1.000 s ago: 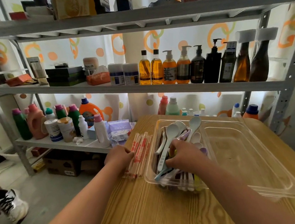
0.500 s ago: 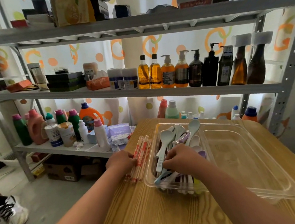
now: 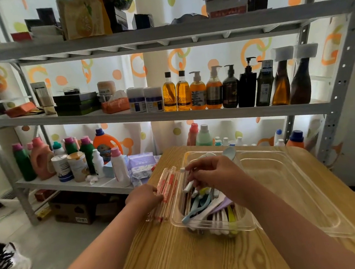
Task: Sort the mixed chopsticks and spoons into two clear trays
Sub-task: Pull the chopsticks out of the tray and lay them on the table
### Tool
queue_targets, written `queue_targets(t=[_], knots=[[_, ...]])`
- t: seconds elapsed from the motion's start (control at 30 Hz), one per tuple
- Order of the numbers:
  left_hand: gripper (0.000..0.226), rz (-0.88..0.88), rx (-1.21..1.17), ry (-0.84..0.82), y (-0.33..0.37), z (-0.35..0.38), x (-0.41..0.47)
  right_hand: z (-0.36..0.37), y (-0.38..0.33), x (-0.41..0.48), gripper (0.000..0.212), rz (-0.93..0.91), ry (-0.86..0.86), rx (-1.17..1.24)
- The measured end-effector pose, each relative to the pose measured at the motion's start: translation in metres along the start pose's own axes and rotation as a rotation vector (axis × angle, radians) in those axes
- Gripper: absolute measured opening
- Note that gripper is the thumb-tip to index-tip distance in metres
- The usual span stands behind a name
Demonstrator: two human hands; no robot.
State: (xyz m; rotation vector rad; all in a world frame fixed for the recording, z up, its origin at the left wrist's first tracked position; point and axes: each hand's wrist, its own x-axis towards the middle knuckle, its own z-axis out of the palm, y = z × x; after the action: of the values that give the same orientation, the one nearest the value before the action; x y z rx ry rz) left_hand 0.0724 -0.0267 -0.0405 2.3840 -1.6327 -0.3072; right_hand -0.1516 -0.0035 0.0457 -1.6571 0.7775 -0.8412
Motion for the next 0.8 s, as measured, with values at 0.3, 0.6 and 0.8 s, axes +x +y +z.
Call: queue_targets(t=[0.3,0.6,0.8], knots=[[0.035,0.006,-0.099,0.066,0.0,-0.002,0.0,0.001,0.002,0.008,0.017,-0.479,0.378,-0.296],[0.029,0.062,-0.214,0.215,0.006,-0.012,-0.004,0.001,-0.001,0.009,0.034,-0.582,0.492,-0.339],[0.028,0.169,-0.432,0.286,0.021,-0.021,-0.008,-0.001,-0.011,0.012,0.033,-0.56,0.541,-0.299]])
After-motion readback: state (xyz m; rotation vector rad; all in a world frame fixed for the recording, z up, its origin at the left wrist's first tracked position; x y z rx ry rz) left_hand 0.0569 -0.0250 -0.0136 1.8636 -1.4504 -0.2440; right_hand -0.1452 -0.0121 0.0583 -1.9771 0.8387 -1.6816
